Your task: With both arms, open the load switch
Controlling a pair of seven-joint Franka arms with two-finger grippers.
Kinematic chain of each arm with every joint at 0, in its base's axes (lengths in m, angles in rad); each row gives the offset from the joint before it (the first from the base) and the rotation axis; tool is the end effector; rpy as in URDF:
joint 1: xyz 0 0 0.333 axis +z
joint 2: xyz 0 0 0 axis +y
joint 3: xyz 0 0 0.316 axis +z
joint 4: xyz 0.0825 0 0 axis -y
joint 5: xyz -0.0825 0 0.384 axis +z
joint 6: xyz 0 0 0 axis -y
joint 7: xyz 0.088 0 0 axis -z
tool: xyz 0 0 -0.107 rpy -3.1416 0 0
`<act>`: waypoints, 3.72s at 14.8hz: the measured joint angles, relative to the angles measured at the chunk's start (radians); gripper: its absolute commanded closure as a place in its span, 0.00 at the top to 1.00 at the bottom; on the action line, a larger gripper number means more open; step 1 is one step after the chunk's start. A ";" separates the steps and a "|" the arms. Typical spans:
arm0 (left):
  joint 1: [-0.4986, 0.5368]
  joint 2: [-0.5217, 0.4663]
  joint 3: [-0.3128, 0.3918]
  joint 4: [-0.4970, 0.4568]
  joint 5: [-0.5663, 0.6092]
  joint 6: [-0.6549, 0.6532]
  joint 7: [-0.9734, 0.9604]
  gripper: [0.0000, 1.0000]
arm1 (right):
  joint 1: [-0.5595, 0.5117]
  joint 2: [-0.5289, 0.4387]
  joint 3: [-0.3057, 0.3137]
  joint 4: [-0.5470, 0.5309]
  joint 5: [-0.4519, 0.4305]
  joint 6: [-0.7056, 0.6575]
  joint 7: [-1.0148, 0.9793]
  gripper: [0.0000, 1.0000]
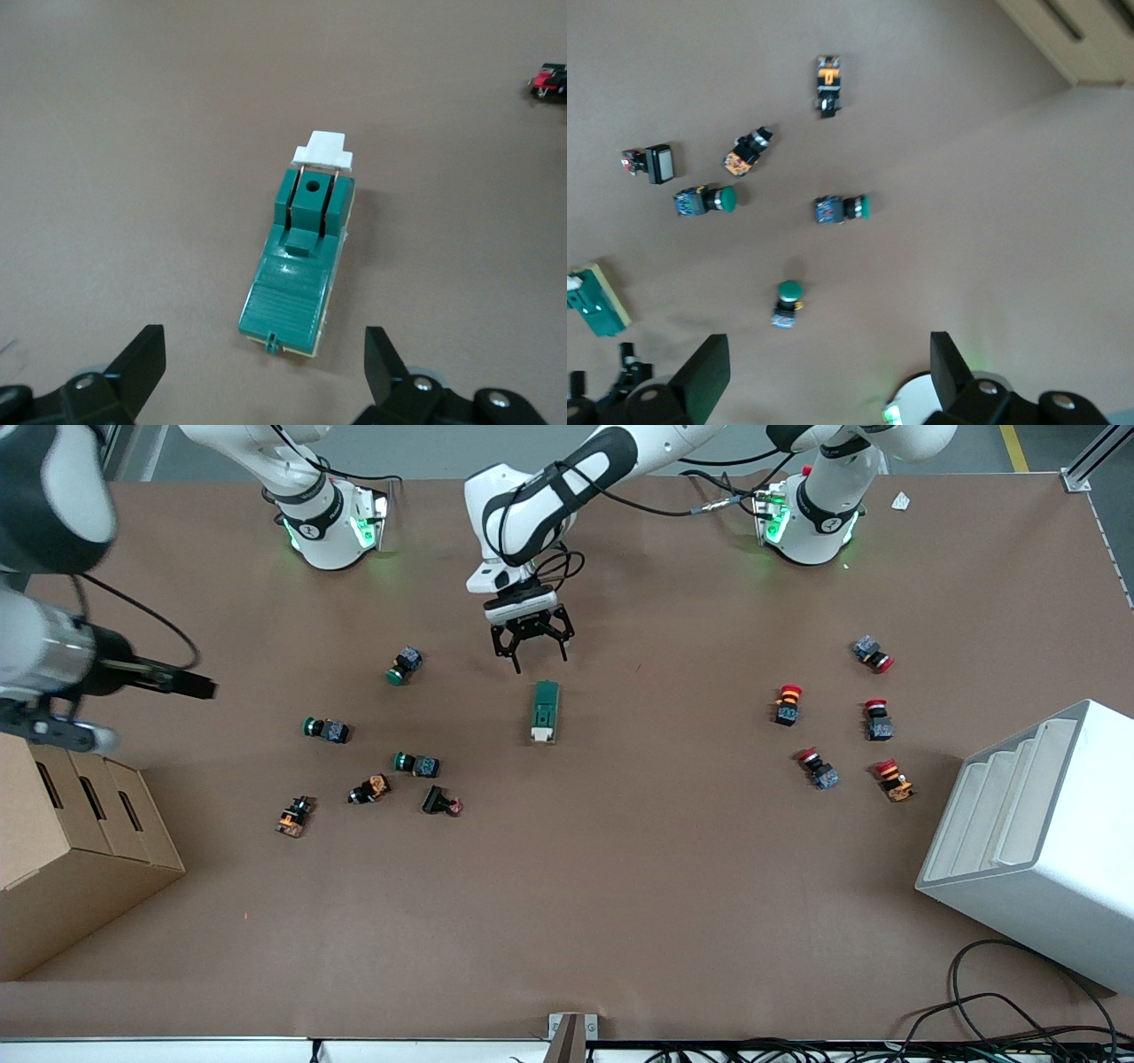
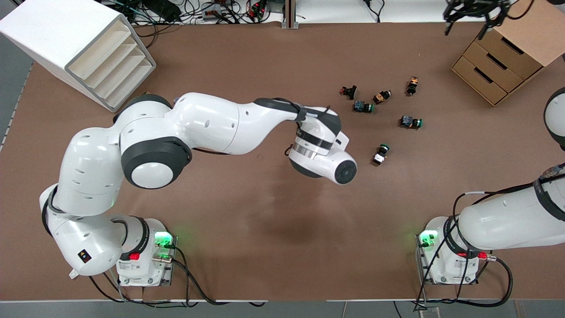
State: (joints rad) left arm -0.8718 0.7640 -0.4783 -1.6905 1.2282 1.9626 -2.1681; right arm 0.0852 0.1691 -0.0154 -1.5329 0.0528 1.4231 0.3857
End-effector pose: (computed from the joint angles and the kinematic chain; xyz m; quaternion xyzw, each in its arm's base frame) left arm 0.2311 -0.6138 0.1776 -0.9304 -0.0755 -0.3505 0.0758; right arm 0.5793 0.0474 0.5352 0.9777 -0.1556 -0.1410 0.0069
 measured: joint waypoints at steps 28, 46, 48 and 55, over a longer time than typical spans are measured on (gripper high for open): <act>-0.031 0.159 0.082 -0.097 0.660 -0.104 -0.416 0.99 | 0.543 0.587 0.010 0.152 0.242 0.436 1.587 1.00; -0.053 0.170 0.089 -0.079 0.673 -0.113 -0.459 0.99 | 0.622 0.643 0.012 0.187 0.244 0.350 1.665 1.00; -0.053 0.171 0.089 -0.079 0.673 -0.113 -0.459 0.99 | 0.622 0.643 0.019 0.208 0.245 0.298 1.665 1.00; -0.055 0.171 0.090 -0.078 0.674 -0.113 -0.459 1.00 | 0.622 0.643 0.031 0.241 0.246 0.203 1.665 1.00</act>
State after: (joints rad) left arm -0.9272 0.9350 -0.3888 -1.7688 1.9019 1.8500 -2.6269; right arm 0.7070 0.8120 0.0156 -1.2916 0.2985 1.6266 2.0510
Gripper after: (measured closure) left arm 0.000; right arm 0.000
